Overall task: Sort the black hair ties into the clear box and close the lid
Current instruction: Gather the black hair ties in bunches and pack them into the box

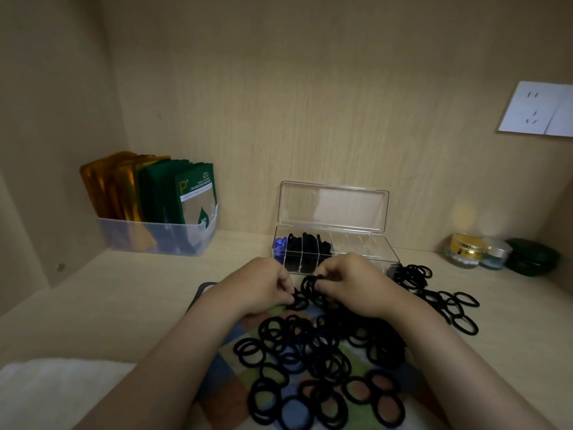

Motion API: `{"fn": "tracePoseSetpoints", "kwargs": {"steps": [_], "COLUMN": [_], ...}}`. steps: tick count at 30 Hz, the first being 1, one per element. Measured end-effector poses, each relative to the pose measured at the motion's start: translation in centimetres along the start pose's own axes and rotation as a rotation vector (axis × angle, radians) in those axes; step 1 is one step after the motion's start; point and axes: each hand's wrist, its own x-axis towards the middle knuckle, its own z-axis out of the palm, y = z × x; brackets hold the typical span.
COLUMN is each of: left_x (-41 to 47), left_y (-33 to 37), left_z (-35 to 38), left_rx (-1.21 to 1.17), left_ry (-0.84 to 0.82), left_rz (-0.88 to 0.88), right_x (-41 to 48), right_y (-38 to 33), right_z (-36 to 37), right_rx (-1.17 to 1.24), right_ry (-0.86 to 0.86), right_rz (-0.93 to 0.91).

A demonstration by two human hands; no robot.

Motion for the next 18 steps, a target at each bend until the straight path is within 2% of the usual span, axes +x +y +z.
{"fn": "tracePoseSetpoints", "kwargs": {"steps": [3,6,9,12,15,18], "left_x": [-0.1,-0.1,0.4,0.4,-0.1,-0.1], "left_y": [0.1,0.2,-0.1,0.7,2.1,2.7], "left_z": [0.0,0.2,0.3,0.4,0.4,0.5], "left_rx": [0.038,-0.037,-0.288,-0.661,-0.979,-1.002], "left_ry": [-0.001,0.017,0.140,0.207,0.104,0.032], "left_rz": [0.009,-0.027,-0.110,-0.135,-0.133,-0.165], "right_x": [-0.2,-0.3,-0.3,-0.3,-0.2,-0.1], "right_y": [0.1,0.2,0.0,-0.3,-0.4,-0.2], "right_z": [0.1,0.2,0.0,-0.2,0.2,0.5], "right_rx": [0.190,0.336,0.563,0.754,0.669,0.474], "right_ry": [0.009,-0.002,-0.004,0.011,0.072,0.144], "right_rz": [0.036,0.062,0.074,0.066,0.121,0.154]}}
